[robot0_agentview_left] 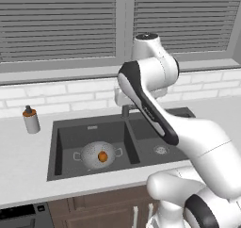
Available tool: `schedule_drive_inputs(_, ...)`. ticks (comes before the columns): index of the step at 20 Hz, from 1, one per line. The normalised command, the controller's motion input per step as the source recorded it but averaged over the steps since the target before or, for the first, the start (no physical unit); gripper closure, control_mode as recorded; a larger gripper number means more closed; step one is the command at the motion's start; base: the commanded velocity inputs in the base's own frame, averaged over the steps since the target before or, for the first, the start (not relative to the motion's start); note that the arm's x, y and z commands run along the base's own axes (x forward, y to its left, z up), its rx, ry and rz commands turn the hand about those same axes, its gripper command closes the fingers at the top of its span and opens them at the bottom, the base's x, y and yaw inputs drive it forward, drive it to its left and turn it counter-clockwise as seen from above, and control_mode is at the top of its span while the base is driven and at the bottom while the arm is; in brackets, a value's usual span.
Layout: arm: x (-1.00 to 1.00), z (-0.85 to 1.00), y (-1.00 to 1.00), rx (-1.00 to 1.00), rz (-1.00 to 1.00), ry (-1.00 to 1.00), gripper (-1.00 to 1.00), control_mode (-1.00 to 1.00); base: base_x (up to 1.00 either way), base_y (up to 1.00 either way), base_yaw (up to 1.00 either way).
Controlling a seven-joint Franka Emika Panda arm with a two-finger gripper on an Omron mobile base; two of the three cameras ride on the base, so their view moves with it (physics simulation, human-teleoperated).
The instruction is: Put the colander in the sink, put the peach in the colander, and turn on the sink faucet and pour water over the colander.
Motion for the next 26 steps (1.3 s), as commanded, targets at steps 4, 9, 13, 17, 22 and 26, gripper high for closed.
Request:
schedule_drive_inputs(4, 0.19, 0.36, -0.54, 0.0, -0.12, 0.01, -1.0, -1.0, 0.0, 0.0, 0.0)
schedule_drive_inputs(9, 0.35, 0.01, -0.4, 0.0, -0.11, 0.0, -1.0, -1.0, 0.0, 0.0, 0.0)
schedule_drive_inputs(13, 0.43, -0.13, -0.25, -0.03, -0.04, 0.0, -1.0, -1.0, 0.0, 0.0, 0.0)
schedule_drive_inputs(17, 0.53, -0.01, -0.08, -0.02, -0.03, 0.0, -1.0, -1.0, 0.0, 0.0, 0.0)
schedule_drive_inputs(22, 0.6, 0.0, 0.0, 0.01, -0.06, 0.03, -1.0, -1.0, 0.0, 0.0, 0.0)
schedule_drive_inputs(26, 0.53, -0.04, 0.0, 0.03, -0.07, 0.04, -1.0, -1.0, 0.0, 0.0, 0.0)
